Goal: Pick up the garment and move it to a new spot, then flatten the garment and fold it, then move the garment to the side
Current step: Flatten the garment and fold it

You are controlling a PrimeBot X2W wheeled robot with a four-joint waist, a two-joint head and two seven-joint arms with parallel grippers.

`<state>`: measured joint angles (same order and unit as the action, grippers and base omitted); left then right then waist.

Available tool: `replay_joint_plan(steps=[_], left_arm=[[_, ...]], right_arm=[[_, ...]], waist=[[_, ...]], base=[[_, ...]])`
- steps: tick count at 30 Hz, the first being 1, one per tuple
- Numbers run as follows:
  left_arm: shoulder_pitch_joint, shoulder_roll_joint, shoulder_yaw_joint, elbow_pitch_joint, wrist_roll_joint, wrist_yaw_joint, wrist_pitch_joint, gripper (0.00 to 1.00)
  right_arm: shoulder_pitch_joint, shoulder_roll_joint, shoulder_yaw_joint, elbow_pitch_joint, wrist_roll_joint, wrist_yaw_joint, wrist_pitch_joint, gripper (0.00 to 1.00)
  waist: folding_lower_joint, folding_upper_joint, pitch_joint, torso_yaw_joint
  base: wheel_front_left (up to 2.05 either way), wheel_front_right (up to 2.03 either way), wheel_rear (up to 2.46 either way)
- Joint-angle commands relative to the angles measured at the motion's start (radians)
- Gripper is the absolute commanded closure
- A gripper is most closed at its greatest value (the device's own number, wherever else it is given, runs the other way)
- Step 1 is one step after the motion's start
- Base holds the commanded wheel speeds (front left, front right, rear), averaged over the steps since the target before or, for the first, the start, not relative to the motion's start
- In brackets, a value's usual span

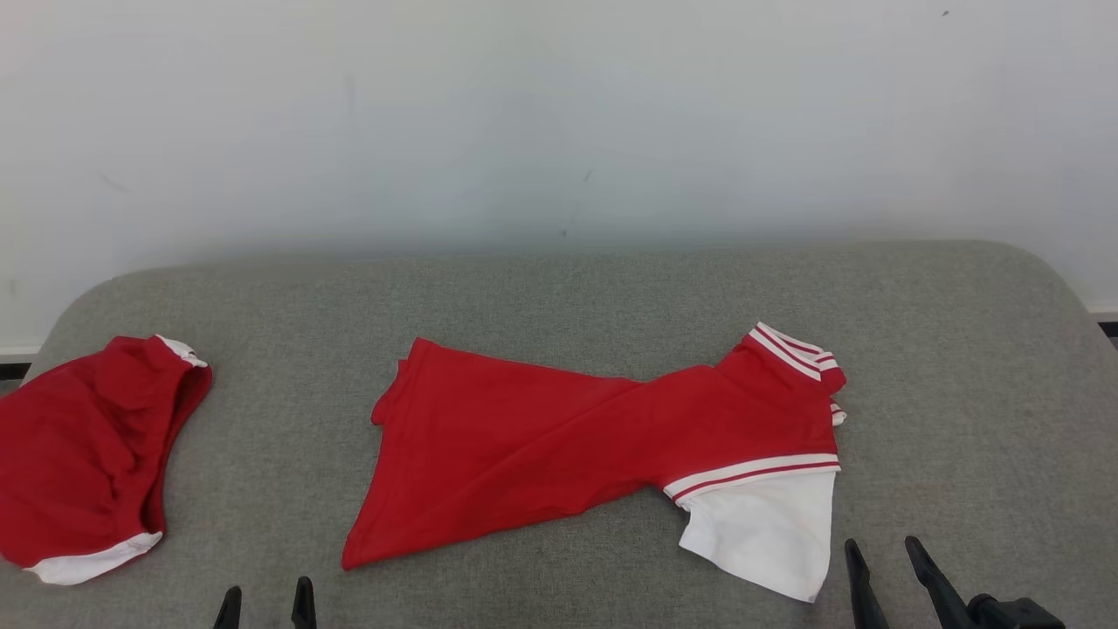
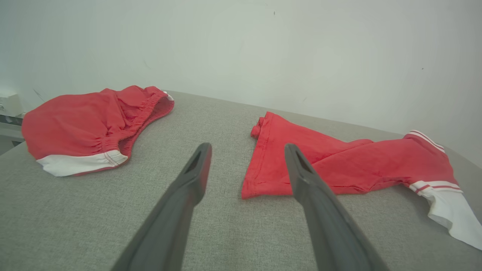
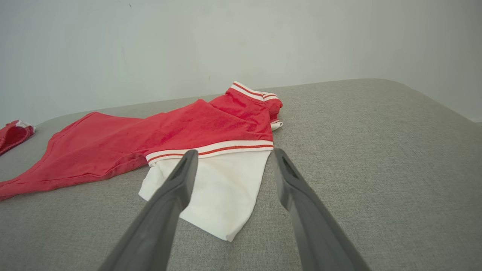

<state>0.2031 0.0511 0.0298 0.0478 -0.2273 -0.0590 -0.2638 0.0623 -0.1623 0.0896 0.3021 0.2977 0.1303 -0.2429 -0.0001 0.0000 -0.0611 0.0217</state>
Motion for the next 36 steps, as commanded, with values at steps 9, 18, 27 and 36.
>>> replay_joint_plan(steps=[9, 18, 27, 36], left_arm=[[-0.024, -0.001, -0.001, 0.011, -0.003, -0.005, -0.001, 0.00], [-0.032, -0.001, -0.005, 0.033, -0.006, -0.016, -0.001, 0.00], [-0.145, -0.001, -0.032, 0.185, 0.016, -0.025, 0.002, 0.00], [-0.406, 0.014, -0.054, 0.449, 0.036, 0.015, 0.106, 0.00]], right_arm=[[-0.011, 0.011, -0.006, -0.006, -0.008, 0.001, -0.005, 0.00], [-0.011, 0.013, -0.005, -0.003, 0.001, 0.001, 0.000, 0.00], [-0.033, 0.038, -0.039, 0.017, 0.009, 0.001, 0.096, 0.00], [-0.156, 0.099, -0.113, 0.103, -0.067, 0.001, 0.238, 0.00]], waist=[[0.0001, 0.0000, 0.012, -0.005], [0.0001, 0.0000, 0.018, -0.004], [0.0001, 0.0000, 0.049, 0.002], [0.0001, 0.0000, 0.152, -0.035]], base=[[0.00, 0.00, 0.00], [0.00, 0.00, 0.00], [0.00, 0.00, 0.00], [0.00, 0.00, 0.00]])
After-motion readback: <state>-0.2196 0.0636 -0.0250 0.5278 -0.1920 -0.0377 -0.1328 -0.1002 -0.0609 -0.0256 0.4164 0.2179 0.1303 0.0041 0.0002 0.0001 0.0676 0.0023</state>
